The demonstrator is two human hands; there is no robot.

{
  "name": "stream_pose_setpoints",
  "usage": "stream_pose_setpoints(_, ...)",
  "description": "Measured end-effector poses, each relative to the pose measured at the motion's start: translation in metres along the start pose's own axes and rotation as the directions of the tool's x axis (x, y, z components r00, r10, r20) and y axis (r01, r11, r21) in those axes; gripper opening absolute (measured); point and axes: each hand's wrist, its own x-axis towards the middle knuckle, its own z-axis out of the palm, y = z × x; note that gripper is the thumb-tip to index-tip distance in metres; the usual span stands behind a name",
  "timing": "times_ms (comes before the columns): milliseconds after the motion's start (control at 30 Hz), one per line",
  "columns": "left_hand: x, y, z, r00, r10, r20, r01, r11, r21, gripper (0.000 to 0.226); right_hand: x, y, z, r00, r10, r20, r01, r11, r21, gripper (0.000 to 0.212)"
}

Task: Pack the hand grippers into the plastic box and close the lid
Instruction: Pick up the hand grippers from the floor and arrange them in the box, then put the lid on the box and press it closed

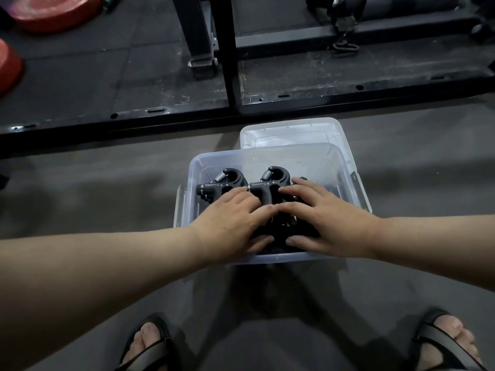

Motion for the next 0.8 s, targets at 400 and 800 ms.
stream_pose_setpoints(400,0.014,-0.014,-0.015,0.996,-0.084,-0.034,0.084,0.996,0.002,0.037,0.009,0.014,-0.020,0.983,0.162,-0.081,-0.150,0.978,0.143,0.046)
stream_pose_setpoints(800,0.067,-0.078,0.006,0.924,-0.382,0.027,0.382,0.924,0.008,0.070,0.044,0.083,-0.027,0.864,0.497,-0.085,-0.489,0.867,0.098,0.059)
